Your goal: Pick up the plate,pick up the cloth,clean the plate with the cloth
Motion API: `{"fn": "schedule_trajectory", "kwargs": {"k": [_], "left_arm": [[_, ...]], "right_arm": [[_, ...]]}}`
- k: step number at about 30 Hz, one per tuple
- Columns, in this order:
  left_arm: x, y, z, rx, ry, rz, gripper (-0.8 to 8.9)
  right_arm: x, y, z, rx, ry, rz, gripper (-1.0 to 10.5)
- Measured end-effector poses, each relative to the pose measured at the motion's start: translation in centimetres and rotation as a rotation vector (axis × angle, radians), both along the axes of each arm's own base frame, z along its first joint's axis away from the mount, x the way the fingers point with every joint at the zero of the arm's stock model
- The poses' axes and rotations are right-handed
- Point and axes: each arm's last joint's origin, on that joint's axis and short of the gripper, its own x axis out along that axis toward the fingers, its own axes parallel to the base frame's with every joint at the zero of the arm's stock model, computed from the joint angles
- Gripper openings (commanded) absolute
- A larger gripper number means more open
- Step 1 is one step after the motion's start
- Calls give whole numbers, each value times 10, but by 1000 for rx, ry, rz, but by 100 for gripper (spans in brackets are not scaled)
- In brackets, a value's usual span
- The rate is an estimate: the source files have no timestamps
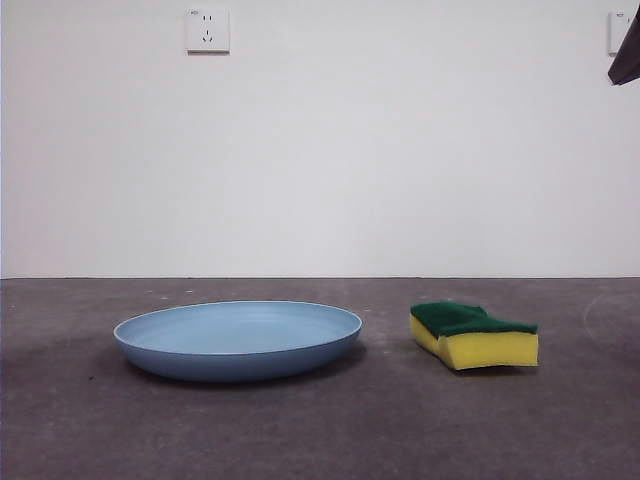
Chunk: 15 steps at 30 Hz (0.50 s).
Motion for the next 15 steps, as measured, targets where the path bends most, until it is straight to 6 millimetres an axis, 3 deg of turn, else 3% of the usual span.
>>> {"fn": "schedule_trajectory", "kwargs": {"k": [10,15], "left_arm": [[-1,9,-88,18,84,64,-3],[-2,10,-114,21,107,62,-3]], "right_arm": [[0,0,0,0,0,0,2],[0,0,0,0,0,0,2]]}}
